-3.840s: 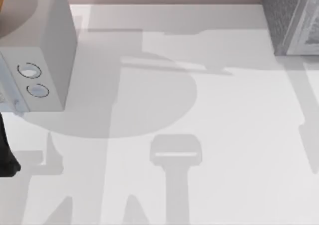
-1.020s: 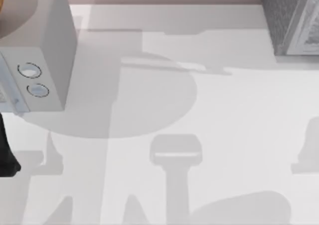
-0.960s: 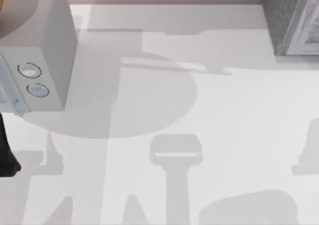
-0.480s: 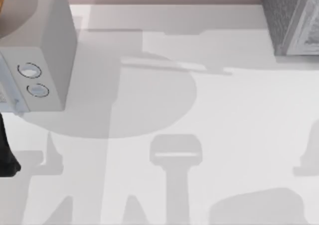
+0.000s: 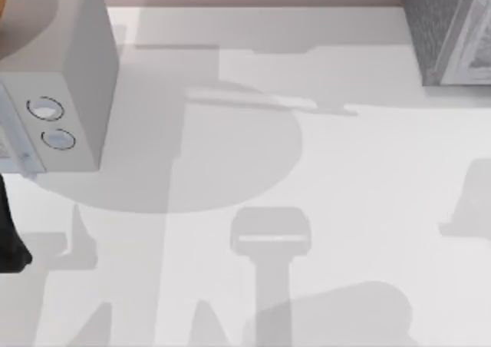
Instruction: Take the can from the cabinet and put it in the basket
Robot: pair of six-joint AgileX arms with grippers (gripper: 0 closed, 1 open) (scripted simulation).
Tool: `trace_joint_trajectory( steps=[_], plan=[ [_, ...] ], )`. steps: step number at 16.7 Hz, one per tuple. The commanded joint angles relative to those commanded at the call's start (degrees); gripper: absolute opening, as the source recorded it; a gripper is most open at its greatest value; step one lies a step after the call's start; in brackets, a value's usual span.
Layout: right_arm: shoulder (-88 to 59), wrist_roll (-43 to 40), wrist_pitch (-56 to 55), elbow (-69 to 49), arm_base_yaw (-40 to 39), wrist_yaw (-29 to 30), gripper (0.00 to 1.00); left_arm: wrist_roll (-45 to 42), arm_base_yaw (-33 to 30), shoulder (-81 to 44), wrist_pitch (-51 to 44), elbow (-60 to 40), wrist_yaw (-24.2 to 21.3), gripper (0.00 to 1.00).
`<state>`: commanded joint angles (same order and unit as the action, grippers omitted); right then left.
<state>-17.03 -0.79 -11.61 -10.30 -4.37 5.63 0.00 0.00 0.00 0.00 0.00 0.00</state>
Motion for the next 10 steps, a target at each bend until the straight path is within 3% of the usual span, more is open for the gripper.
trace_joint_trajectory(
  steps=[10],
  plan=[
    [-31.5, -0.5, -18.7, -19.4, -8.7, 12.1, 0.00, 0.0, 0.0, 0.0, 0.0, 0.0, 0.0, 1.00]
  ],
)
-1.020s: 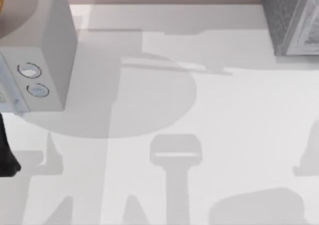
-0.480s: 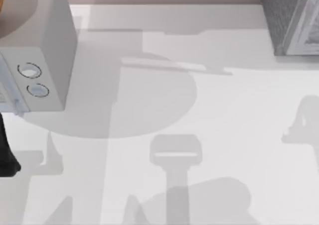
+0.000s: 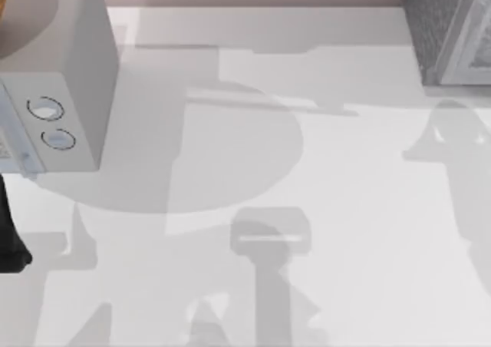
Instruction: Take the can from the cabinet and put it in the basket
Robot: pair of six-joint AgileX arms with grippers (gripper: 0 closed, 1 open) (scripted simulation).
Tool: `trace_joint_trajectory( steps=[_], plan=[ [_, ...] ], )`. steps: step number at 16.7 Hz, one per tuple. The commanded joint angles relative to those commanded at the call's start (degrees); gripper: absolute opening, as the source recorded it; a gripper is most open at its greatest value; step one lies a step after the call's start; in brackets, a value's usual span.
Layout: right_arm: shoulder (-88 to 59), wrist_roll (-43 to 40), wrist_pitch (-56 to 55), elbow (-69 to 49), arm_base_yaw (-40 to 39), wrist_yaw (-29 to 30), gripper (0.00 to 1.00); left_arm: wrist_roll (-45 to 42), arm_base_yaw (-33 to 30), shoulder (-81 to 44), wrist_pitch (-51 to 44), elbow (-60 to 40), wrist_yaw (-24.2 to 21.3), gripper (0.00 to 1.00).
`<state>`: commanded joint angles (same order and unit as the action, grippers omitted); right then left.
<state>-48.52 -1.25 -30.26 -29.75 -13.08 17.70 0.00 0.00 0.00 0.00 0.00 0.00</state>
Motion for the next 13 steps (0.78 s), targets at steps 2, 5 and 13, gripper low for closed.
trace_joint_trajectory(
  steps=[2, 5, 13],
  plan=[
    [-5.9, 0.2, -3.3, -3.7, -1.9, 2.2, 0.00, 0.0, 0.0, 0.0, 0.0, 0.0, 0.0, 1.00],
    [-14.4, 0.4, -8.1, -9.0, -4.9, 5.3, 0.00, 0.0, 0.0, 0.0, 0.0, 0.0, 0.0, 1.00],
    [-36.1, 1.2, -18.9, -21.9, -13.4, 12.6, 0.00, 0.0, 0.0, 0.0, 0.0, 0.0, 0.0, 1.00]
  ],
)
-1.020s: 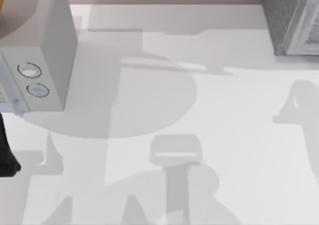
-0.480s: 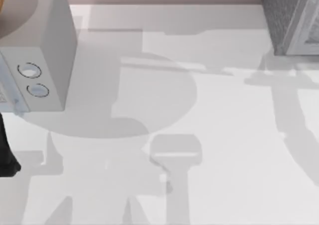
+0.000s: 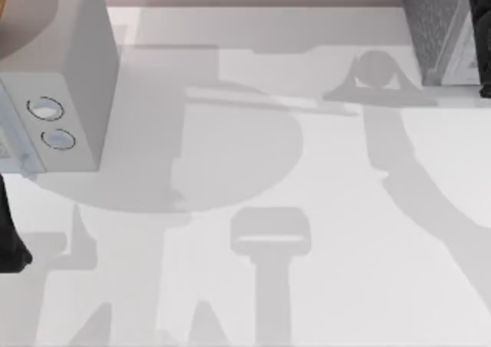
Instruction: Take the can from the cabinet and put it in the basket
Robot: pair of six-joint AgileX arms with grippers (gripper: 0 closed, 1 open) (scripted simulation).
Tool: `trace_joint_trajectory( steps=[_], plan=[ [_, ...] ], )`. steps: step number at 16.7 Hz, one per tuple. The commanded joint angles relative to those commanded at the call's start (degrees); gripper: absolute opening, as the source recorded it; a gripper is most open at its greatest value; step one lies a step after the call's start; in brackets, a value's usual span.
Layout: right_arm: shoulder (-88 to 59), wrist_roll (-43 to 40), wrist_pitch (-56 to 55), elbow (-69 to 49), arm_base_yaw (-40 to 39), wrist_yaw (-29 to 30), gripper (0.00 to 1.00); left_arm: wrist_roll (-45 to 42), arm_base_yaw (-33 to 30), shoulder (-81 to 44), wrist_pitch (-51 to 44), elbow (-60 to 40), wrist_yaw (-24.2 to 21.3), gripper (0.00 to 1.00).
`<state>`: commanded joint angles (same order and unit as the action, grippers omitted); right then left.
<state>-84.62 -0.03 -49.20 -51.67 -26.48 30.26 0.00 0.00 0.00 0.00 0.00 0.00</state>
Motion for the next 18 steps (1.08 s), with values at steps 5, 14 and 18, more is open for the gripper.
trace_joint_trajectory(
  steps=[5, 14, 18],
  plan=[
    [-13.0, 0.1, -5.4, -7.0, -5.0, 4.2, 0.00, 0.0, 0.0, 0.0, 0.0, 0.0, 0.0, 1.00],
    [-35.9, 0.4, -12.6, -17.8, -13.2, 11.7, 0.00, 0.0, 0.0, 0.0, 0.0, 0.0, 0.0, 1.00],
    [-45.7, 0.8, -15.4, -22.5, -16.8, 14.9, 0.00, 0.0, 0.0, 0.0, 0.0, 0.0, 0.0, 1.00]
  ],
)
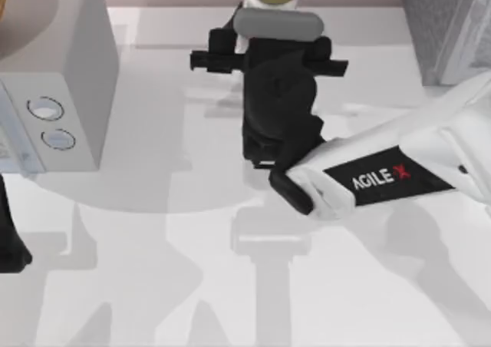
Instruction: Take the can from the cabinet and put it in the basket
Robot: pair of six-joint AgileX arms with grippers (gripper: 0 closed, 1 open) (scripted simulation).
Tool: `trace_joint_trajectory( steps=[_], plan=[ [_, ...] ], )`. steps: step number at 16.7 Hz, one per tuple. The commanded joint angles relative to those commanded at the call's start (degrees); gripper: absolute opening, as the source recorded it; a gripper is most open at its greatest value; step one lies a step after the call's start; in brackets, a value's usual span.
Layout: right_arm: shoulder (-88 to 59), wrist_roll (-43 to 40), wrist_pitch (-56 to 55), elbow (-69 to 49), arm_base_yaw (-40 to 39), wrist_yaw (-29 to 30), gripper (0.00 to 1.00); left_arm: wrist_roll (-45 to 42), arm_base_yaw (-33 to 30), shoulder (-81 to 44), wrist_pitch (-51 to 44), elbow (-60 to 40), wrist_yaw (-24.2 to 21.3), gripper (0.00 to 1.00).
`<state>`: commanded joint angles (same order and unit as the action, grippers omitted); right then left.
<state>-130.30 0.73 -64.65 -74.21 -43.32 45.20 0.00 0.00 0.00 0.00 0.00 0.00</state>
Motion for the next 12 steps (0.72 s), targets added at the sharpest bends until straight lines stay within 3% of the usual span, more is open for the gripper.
trace_joint_trajectory(
  steps=[6, 12],
  plan=[
    [-14.2, 0.2, -1.8, -5.7, -5.4, 4.9, 0.00, 0.0, 0.0, 0.0, 0.0, 0.0, 0.0, 1.00],
    [-17.0, 0.2, -1.3, -6.4, -6.5, 6.0, 0.00, 0.0, 0.0, 0.0, 0.0, 0.0, 0.0, 1.00]
  ],
)
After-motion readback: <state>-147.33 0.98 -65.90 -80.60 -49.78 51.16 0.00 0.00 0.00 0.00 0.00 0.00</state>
